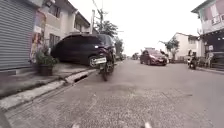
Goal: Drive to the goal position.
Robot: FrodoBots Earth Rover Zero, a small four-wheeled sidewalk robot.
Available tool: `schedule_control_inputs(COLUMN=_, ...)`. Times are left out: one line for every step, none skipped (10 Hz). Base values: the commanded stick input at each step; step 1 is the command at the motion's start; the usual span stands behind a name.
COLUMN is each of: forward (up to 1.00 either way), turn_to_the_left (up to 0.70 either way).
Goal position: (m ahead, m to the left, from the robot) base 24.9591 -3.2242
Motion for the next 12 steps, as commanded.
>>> schedule_control_inputs(forward=-0.70, turn_to_the_left=0.00)
schedule_control_inputs(forward=-0.70, turn_to_the_left=0.00)
schedule_control_inputs(forward=-0.70, turn_to_the_left=0.00)
schedule_control_inputs(forward=-0.70, turn_to_the_left=0.00)
schedule_control_inputs(forward=-0.70, turn_to_the_left=0.00)
schedule_control_inputs(forward=-0.70, turn_to_the_left=0.00)
schedule_control_inputs(forward=-0.70, turn_to_the_left=0.00)
schedule_control_inputs(forward=-0.20, turn_to_the_left=0.00)
schedule_control_inputs(forward=0.00, turn_to_the_left=0.00)
schedule_control_inputs(forward=0.00, turn_to_the_left=0.00)
schedule_control_inputs(forward=0.08, turn_to_the_left=0.00)
schedule_control_inputs(forward=0.52, turn_to_the_left=-0.10)
